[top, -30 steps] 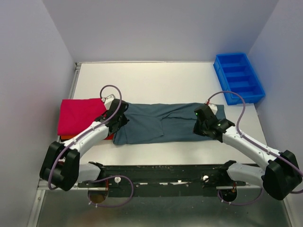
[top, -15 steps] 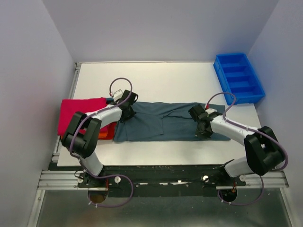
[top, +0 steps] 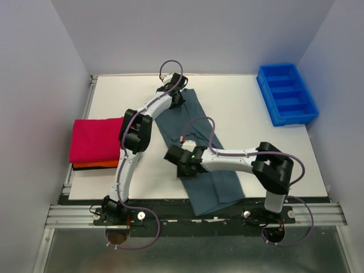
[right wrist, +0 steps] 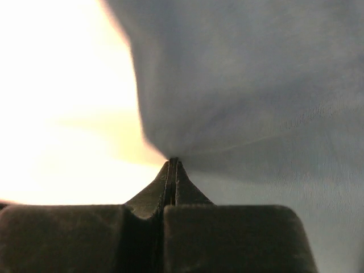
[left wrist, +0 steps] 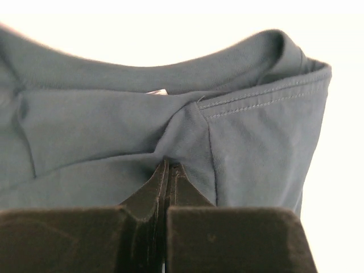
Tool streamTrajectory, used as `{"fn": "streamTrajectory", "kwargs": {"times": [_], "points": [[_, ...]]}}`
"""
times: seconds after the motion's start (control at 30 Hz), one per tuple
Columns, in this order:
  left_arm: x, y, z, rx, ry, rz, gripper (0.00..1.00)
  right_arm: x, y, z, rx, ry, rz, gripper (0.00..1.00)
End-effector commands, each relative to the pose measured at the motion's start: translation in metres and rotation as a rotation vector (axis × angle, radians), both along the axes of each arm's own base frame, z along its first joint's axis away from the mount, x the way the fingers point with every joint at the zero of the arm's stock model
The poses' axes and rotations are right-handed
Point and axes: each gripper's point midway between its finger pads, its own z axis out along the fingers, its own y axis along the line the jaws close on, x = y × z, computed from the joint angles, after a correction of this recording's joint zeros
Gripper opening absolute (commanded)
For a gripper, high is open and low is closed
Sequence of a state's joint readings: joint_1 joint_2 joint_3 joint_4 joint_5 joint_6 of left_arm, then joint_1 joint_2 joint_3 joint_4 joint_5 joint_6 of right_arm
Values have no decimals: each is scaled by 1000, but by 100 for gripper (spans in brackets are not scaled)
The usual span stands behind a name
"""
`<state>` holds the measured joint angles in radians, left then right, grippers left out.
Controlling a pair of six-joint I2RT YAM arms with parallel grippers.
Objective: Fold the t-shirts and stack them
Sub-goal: Rotate the tshirt 90 degrees
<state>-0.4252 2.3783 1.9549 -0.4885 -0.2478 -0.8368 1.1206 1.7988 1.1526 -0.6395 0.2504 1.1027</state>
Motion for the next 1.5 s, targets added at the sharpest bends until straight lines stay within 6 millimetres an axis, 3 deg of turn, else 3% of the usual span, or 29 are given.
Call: {"fn": "streamTrajectory", "kwargs": {"times": [0.0, 0.07, 0.2, 0.37, 0.47, 0.57, 0.63, 0.67, 0.8, 0.87, 0.93, 1.07, 1.23, 1.37, 1.47], "points": [[1, -19, -47, 75, 138, -148, 0, 7, 74, 45, 240, -51, 99, 1], [13, -27, -47, 40, 128, -182, 0, 22, 69, 73, 299, -148, 109, 1], [25, -27, -48, -53, 108, -198, 0, 53, 25, 111, 328, -257, 75, 1], [46, -21, -26, -43, 17, -225, 0, 89, -42, 111, 298, -280, 3, 4], [61, -21, -11, -60, -35, -242, 0, 119, -71, 105, 279, -276, -33, 13], [63, -18, 6, -115, -48, -261, 0, 149, -78, 113, 264, -310, -1, 23], [55, -15, 25, -102, -75, -289, 9, 171, -82, 116, 246, -304, -5, 23], [53, -13, 45, -96, -115, -297, 16, 182, -82, 117, 238, -301, -3, 22], [28, 4, 100, -20, -196, -302, 30, 219, -78, 96, 233, -224, -19, 1], [9, 11, 119, 24, -194, -285, 30, 235, -71, 88, 231, -195, -19, 1], [-12, 16, 123, 31, -186, -269, 31, 255, -57, 88, 245, -190, -3, 1], [-58, 26, 107, -24, -150, -214, 29, 277, -43, 68, 224, -115, -24, 1], [-112, 46, 68, -68, -111, -131, 12, 289, -36, 38, 209, -51, -71, 1], [-126, 61, 39, -18, -78, -102, 1, 286, -47, 11, 183, 8, -139, 1], [-127, 59, 12, 9, 6, -122, 0, 282, -60, -3, 183, 40, -181, 1]]}}
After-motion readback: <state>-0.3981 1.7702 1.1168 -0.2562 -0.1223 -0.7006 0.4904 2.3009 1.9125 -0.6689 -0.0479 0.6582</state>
